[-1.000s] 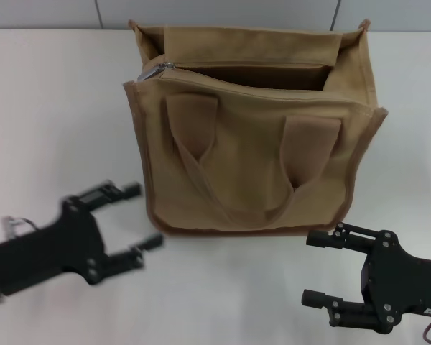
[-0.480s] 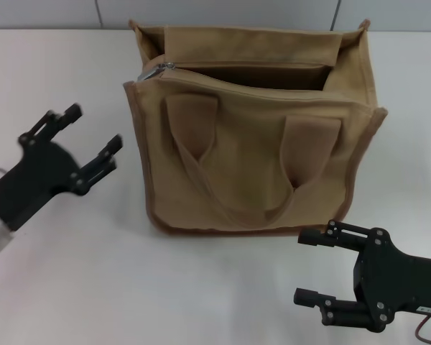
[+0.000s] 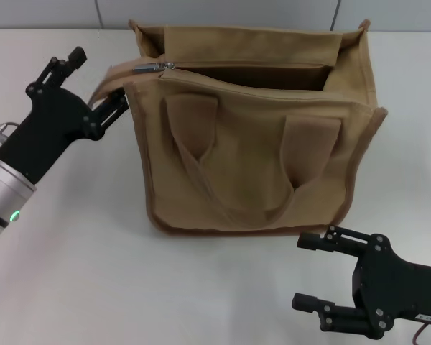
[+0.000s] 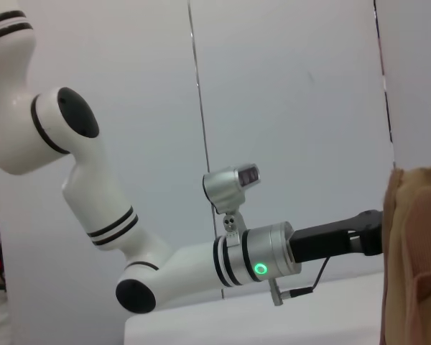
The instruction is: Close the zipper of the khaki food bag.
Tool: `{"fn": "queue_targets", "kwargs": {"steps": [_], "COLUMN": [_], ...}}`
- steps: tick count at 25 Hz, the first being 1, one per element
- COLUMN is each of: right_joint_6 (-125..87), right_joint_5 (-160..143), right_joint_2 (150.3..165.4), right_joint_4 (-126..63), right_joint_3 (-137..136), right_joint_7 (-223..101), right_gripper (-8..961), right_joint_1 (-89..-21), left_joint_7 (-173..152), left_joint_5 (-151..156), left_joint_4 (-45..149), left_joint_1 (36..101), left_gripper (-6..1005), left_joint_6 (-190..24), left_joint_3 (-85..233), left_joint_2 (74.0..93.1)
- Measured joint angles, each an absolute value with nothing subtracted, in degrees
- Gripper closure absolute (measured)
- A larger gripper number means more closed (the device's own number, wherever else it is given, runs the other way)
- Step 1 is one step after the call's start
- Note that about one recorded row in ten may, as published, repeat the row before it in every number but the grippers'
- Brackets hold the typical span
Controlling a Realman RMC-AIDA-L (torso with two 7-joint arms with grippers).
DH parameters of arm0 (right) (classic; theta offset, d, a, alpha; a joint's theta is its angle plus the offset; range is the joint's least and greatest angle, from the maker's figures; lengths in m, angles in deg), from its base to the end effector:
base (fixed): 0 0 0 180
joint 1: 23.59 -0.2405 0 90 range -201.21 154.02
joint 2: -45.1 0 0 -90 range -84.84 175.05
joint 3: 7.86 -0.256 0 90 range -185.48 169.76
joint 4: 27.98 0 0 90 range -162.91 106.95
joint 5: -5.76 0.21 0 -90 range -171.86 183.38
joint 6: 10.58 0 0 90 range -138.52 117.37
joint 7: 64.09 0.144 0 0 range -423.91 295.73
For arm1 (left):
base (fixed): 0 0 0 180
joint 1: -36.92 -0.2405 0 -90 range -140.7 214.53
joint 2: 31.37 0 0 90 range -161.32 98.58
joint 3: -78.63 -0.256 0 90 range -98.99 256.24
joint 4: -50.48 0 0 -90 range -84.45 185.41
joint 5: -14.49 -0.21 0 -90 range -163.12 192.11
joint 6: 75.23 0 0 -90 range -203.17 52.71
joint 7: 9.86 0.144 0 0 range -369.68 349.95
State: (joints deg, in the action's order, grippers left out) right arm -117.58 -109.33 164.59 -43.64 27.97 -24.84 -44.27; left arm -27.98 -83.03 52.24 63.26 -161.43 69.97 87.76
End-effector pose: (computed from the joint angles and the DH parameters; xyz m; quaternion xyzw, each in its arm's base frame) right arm 0.2818 0.2076 -0.0441 -0.9159 0.0715 0.3879 0.0749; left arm -0.2964 0.3019 -0.0204 -0.7918 -0.1032 -0.3716 0.4736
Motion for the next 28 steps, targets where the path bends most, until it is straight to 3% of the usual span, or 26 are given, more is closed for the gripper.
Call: {"fn": "queue_targets", "kwargs": {"steps": [22, 28], "right_joint_6": [-127.0, -134.1], "right_joint_5": [-103.9, -89.8], "right_joint_2": [164.28, 163.84], "right_joint_4": [-44.5, -57.4], "right_joint_3": [26.5, 24.9], "right_joint_7": [-20.1, 12.2], "right_gripper": [212, 212], "right_joint_1": [-44.5, -46.3], "left_joint_7": [-27.1, -21.6], "left_joint_5": [-83.4, -83.5], "left_joint_4": [47.5, 45.0], "left_joint_1": [63.0, 63.3], "left_gripper": [305, 644], "left_joint_6": [-166.6, -166.7], "left_joint_3": [73.5, 73.4], "left_joint_2": [87.72, 87.72]}}
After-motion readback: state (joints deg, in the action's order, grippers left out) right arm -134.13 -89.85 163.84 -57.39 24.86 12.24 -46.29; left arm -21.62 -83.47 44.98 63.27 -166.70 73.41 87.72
